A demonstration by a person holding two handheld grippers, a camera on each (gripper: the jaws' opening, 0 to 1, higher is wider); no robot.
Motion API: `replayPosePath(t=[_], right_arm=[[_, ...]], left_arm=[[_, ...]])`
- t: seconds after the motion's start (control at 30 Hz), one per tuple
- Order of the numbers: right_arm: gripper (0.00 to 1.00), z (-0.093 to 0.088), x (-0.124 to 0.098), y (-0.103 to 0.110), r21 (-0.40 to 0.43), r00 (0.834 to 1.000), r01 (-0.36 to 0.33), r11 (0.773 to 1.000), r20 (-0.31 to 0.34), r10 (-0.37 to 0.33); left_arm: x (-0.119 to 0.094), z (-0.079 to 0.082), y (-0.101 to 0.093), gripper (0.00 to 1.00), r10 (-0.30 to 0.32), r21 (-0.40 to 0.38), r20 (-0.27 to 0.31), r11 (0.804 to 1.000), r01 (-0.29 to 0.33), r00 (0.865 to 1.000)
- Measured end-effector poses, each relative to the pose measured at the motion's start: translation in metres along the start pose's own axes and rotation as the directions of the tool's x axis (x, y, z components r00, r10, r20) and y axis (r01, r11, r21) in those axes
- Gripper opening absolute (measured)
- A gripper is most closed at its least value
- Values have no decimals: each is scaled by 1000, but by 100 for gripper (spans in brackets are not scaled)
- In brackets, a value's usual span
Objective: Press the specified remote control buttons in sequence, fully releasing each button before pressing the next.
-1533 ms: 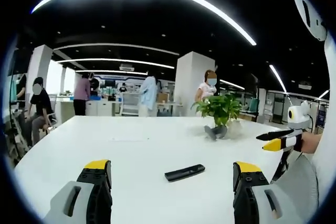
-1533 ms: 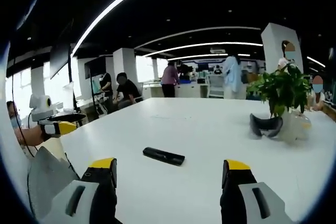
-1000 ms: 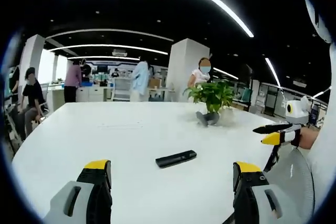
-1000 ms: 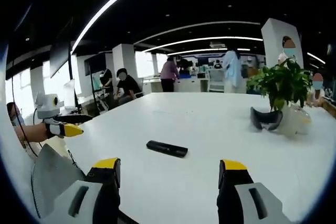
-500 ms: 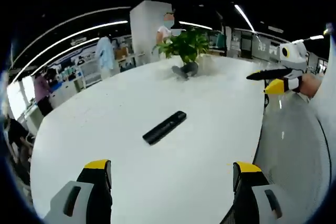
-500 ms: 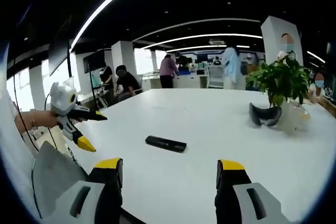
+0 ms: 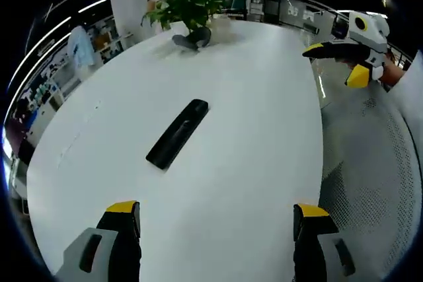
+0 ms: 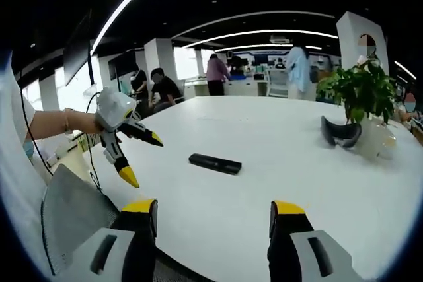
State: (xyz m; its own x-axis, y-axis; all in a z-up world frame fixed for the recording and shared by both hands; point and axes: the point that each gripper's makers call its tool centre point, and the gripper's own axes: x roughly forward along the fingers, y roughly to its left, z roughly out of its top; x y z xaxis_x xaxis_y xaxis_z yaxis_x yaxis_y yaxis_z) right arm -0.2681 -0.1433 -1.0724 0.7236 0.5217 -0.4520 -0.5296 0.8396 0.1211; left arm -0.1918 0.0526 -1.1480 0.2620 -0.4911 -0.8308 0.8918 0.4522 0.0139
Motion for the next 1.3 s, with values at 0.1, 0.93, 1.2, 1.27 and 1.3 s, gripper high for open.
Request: replayPosePath(t=[0.1,0.93,1.2,1.27,1.3], right_arm=[[66,-2,-1,0,2,1000,-2,1000,-7,2],[61,-16,-4,-5,4,998,12,1000,-62,-12],[55,-18,-5,-13,3,997,10,1000,-81,-10],[52,-19,-5,-13,1,996,-1,1000,-86,1],[50,-20,-4,-13,1,996,-8,1000,-90,8]], left_arm=[[4,5,6,100,-13,-3,-16,1000,13,1000],[67,51,67,80,-86,-141,0,986,85,996],[85,41,75,66,-68,28,-133,997,73,989],[88,44,77,61,-72,34,-138,996,77,988],[89,46,79,59,-67,37,-135,997,73,989]])
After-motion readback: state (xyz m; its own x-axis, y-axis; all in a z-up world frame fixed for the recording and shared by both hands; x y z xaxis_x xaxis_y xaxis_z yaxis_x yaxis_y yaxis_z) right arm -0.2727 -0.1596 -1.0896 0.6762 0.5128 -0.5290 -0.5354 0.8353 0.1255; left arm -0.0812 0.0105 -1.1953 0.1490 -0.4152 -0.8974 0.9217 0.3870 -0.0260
